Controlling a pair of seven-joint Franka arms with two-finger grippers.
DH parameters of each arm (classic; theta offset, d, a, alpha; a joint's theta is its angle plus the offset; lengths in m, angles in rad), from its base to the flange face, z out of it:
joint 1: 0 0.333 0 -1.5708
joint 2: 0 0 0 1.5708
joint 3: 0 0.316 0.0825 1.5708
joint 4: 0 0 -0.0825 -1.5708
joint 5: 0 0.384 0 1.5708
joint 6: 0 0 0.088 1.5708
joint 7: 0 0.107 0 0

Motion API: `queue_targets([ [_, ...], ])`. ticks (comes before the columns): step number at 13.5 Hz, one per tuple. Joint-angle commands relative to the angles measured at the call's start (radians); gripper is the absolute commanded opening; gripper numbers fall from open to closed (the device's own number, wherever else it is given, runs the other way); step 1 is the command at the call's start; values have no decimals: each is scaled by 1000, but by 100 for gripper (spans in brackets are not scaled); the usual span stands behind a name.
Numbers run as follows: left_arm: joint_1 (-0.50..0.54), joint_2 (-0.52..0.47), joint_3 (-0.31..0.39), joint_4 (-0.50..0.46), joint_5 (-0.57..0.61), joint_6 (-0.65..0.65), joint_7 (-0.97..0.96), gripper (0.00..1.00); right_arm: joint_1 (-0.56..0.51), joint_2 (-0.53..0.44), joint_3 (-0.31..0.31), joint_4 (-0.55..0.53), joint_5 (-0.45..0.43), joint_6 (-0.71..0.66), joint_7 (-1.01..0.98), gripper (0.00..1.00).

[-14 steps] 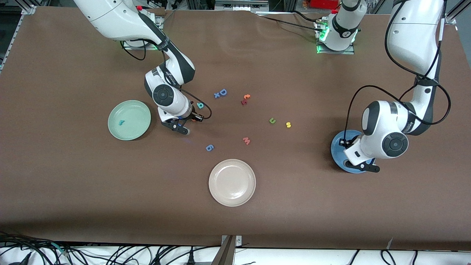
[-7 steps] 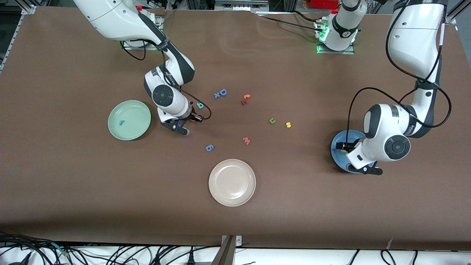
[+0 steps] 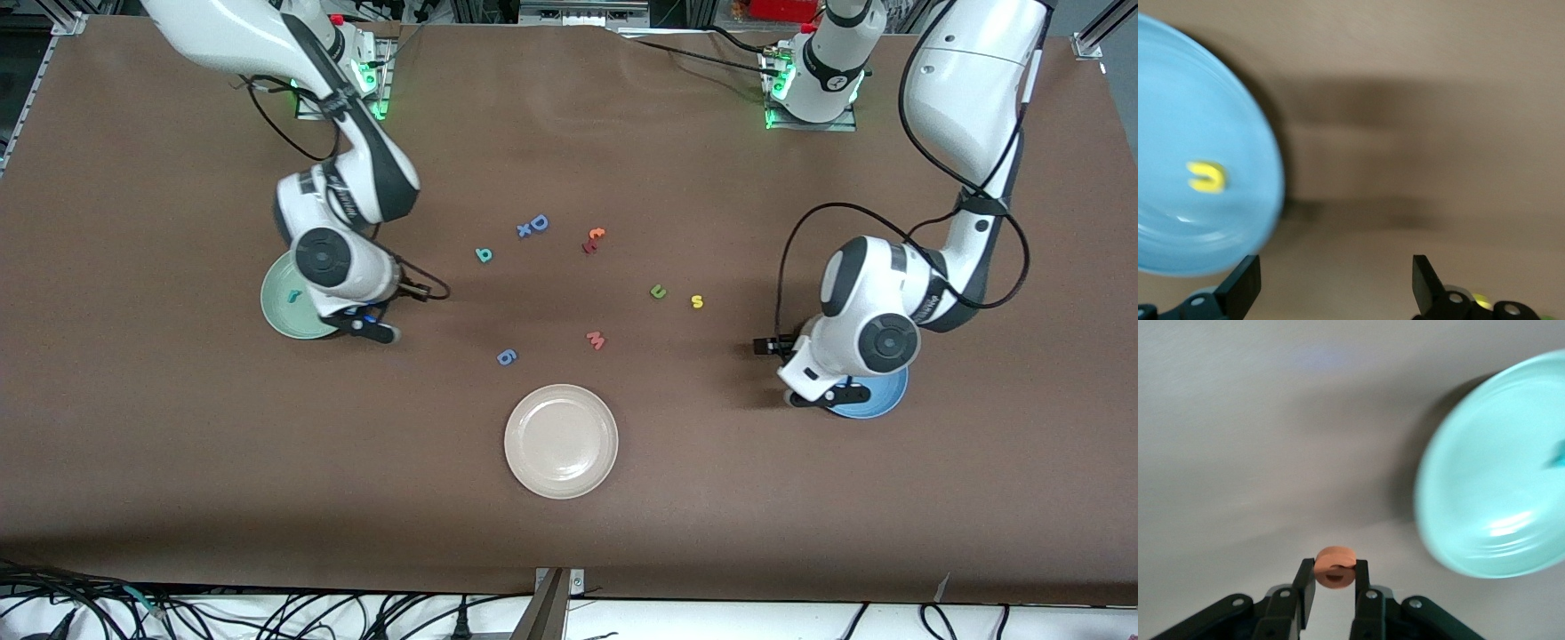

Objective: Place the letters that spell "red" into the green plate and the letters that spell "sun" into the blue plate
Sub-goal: 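Place the orange letter on the green plate while the left gripper releases u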

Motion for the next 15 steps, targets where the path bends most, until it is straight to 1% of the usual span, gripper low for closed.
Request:
queue_targets([
  [1, 6, -67, -29, -75, 24, 10, -70, 100, 0, -47, -95, -26, 15, -57, -176, 10],
  [3, 1, -103, -32, -153, 24, 89, -84, 100, 0, -44, -161, -52, 15, -46, -286, 10],
  [5, -17, -126, -61, -207, 36, 143, -180, 100, -5, -30, -197, -87, 16, -2, -351, 10],
  [6, -28, -139, -67, -218, 36, 152, -220, 100, -12, -15, -200, -110, 16, 39, -366, 10],
  [7, -31, -156, -73, -250, 36, 184, -236, 100, -34, -1, -200, -132, 16, 76, -386, 11],
  [9, -32, -191, -79, -340, 36, 296, -244, 100, -64, 28, -200, -153, 16, 133, -435, 11],
  [10, -42, -199, -81, -362, 36, 322, -244, 100, -72, 36, -200, -158, 16, 147, -440, 13],
  [12, -69, -199, -79, -367, 38, 327, -244, 100, -72, 39, -200, -158, 16, 149, -442, 21],
  [13, -83, -199, -79, -374, 49, 329, -244, 100, -72, 39, -200, -158, 16, 147, -442, 44],
  [14, -89, -200, -81, -383, 79, 342, -245, 100, -72, 35, -198, -158, 16, 144, -442, 72],
  [15, -88, -200, -82, -406, 88, 379, -251, 100, -72, 21, -197, -158, 16, 132, -440, 88],
])
